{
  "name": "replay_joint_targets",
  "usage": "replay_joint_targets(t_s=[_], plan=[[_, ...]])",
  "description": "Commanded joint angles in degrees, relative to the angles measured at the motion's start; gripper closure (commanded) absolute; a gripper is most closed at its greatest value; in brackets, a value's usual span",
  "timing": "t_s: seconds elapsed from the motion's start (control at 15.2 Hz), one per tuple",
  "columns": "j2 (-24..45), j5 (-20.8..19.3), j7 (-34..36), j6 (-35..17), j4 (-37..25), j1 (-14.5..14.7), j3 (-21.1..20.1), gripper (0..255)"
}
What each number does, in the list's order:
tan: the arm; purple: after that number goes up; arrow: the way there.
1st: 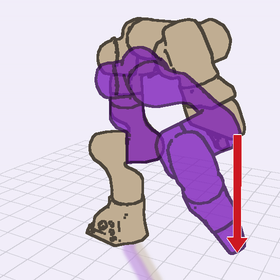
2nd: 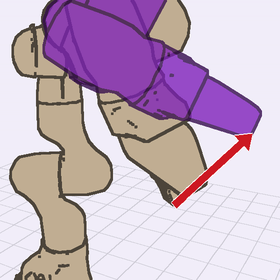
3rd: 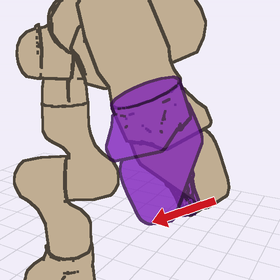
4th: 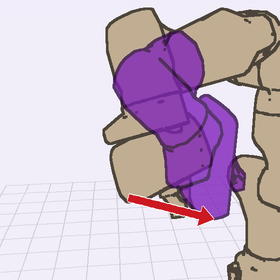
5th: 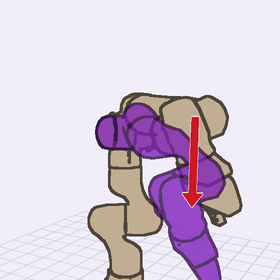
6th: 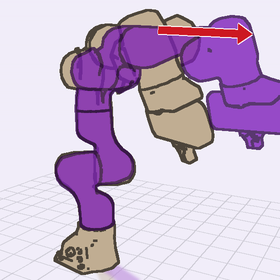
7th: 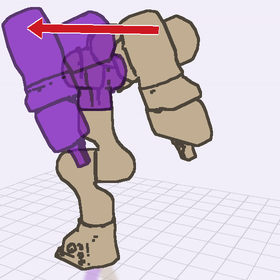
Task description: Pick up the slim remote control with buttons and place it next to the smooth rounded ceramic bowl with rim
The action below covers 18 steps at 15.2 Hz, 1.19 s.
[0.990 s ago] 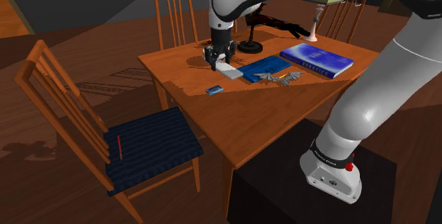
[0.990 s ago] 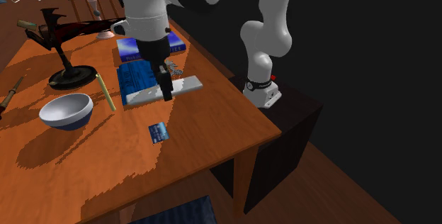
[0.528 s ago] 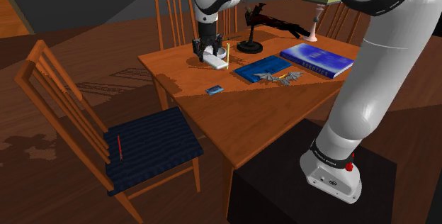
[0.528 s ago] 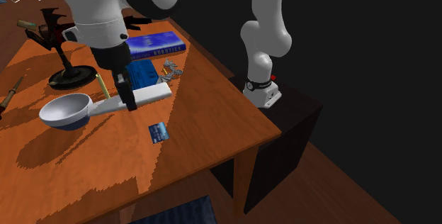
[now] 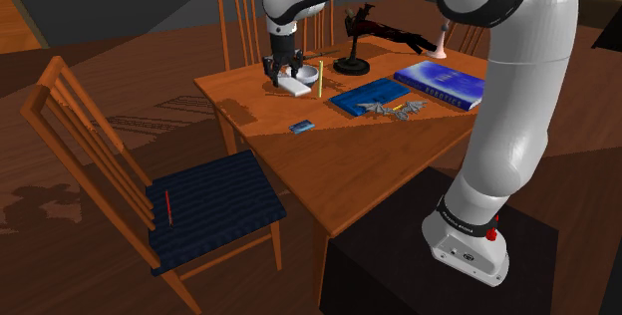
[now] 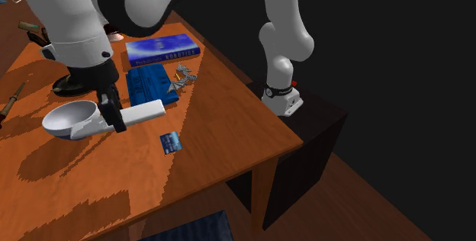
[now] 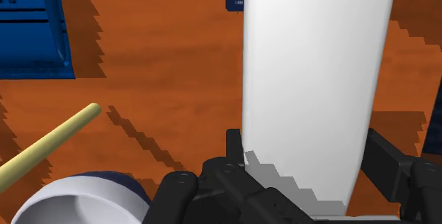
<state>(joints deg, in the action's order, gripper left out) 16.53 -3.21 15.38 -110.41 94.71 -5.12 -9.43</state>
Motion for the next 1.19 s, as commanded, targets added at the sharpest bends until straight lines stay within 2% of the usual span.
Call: replay_joint_targets(t_s=[0.0,1.12], plan=[[0.4,-0.1,0.1,-1.4,1.0,0.0,0.0,255],[5.0,-1.1,0.8,-12.9,7.9,0.2,0.4,255]])
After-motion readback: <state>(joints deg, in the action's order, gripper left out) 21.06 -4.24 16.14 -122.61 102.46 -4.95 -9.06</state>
